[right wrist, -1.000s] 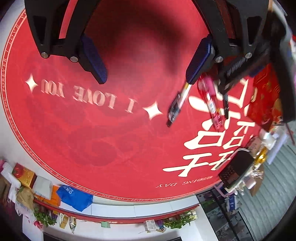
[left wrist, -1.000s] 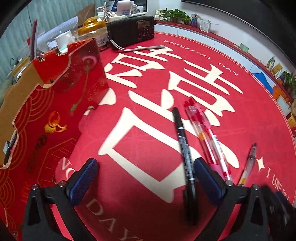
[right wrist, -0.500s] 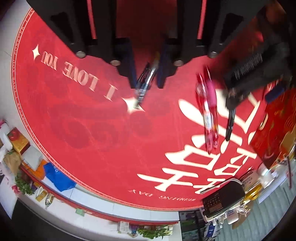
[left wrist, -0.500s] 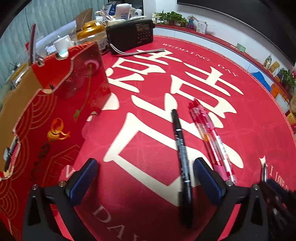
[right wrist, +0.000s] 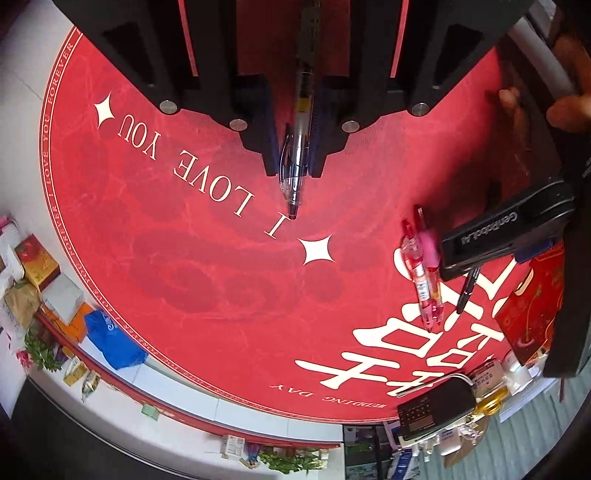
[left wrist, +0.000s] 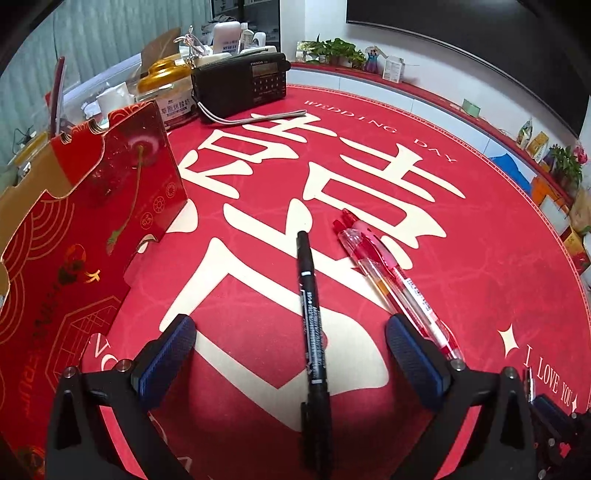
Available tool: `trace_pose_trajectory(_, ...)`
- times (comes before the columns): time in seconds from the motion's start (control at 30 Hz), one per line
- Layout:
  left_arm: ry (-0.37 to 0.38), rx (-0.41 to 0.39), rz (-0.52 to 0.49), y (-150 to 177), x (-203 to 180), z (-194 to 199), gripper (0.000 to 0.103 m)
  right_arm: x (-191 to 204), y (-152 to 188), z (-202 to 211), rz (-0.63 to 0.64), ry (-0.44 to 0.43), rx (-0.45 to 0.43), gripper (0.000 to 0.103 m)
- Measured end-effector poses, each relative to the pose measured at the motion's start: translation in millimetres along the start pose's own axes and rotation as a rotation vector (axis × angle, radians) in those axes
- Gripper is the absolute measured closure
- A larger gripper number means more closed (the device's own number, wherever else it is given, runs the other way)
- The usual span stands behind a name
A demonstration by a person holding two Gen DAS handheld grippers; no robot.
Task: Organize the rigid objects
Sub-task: 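Grasp a black marker with the left gripper while the right gripper grasps a clear pen, then carry the black marker and clear pen over the cardboard box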
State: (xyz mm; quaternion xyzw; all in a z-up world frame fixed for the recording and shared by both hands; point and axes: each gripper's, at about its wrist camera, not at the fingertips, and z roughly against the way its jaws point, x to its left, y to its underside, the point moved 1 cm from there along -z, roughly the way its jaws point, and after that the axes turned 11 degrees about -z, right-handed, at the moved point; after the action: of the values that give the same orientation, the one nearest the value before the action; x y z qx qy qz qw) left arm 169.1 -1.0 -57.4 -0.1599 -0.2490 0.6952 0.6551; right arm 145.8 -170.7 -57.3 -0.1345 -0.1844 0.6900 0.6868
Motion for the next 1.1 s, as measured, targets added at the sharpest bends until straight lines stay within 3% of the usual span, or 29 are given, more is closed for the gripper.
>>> trace_pose_trajectory(0.1, 0.018, 0.043, -0.011, -4, -2, -1, 0.004, -1, -1, 1, -0.009, -0.001, 0.017, 0.085)
trace_pose_trajectory(0.17, 0.052, 0.058, -0.047, -7, -7, 4, 0.018, -3, 0, 2, -0.029, -0.024, 0.042, 0.086)
trace_pose_trajectory(0.2, 0.077, 0.055, -0.085, -7, -12, 9, 0.038, -6, 1, 3, -0.043, -0.046, 0.049, 0.086)
trace_pose_trajectory(0.23, 0.099, 0.053, -0.114, -6, -14, 13, 0.069, -9, 4, 5, -0.063, -0.069, 0.056, 0.086)
trace_pose_trajectory(0.3, 0.136, 0.07, -0.129, -3, -16, 17, 0.093, -17, 11, 10, -0.115, -0.11, 0.064, 0.086)
trace_pose_trajectory(0.5, 0.257, 0.09, -0.05, 28, -2, 45, 0.094, -29, 28, 39, -0.155, -0.143, -0.001, 0.086)
trace_pose_trajectory(0.8, 0.231, 0.035, -0.069, 65, -2, 91, 0.094, -28, 44, 57, -0.144, -0.166, -0.02, 0.086)
trace_pose_trajectory(1.1, 0.177, -0.032, -0.123, 87, -6, 124, 0.094, -16, 63, 87, -0.104, -0.236, -0.101, 0.086)
